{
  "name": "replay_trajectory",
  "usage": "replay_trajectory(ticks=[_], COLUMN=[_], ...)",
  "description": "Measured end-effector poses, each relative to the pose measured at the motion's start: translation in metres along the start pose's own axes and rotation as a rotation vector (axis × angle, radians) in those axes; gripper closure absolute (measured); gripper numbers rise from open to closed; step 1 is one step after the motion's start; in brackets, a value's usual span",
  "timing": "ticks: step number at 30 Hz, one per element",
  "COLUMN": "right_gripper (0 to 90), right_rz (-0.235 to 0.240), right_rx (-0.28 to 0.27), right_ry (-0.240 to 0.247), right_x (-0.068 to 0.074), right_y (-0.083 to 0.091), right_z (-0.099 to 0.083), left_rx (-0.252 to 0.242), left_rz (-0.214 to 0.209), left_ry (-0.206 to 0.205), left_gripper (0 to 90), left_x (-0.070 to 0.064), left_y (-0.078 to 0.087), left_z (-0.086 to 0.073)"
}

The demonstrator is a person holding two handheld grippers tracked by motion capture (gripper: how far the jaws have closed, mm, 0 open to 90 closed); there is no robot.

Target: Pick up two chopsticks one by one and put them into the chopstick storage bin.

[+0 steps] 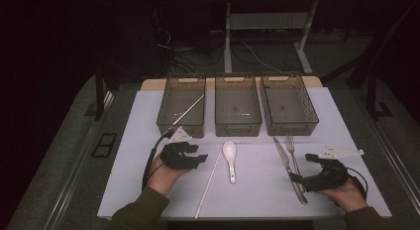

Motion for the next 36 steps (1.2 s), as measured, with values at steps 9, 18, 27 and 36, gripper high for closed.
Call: replay_trajectory(ticks=[9,18,27,36], right_gripper=[0.8,0.8,0.8,0.8], right_rz=[-0.002,-0.003,-0.006,-0.006], right_rx=[0.0,0.0,0.001,0.001], right_ry=[0.001,0.001,0.003,0.004], right_x=[0.0,0.0,0.0,0.0], right_y=[0.0,0.0,0.0,0.0], right_z=[0.0,0.0,0.0,0.0], left_rx=[0.064,0.124,0.174,0.212], left_rz=[-0.062,-0.072,-0.07,-0.034], left_ry=[-0.012,-0.016,-0.027,-0.072], left_gripper=[56.5,62.0,67.6,75.3], left_x=[-0.02,-0.031,-0.033,-0.033], left_y=[-0.017,-0.028,-0.036,-0.037], left_z=[-0.018,-0.025,-0.031,-0.032])
Point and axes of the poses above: each handheld gripper's, and its own axes: y roughly backward along the jaws, z roughly out of its top, x roughly to its left, the point moved 6 cm from there along -y, roughly forward along the jaws, and after that the axes turned 10 degrees about -z, right-handed, at the moved point
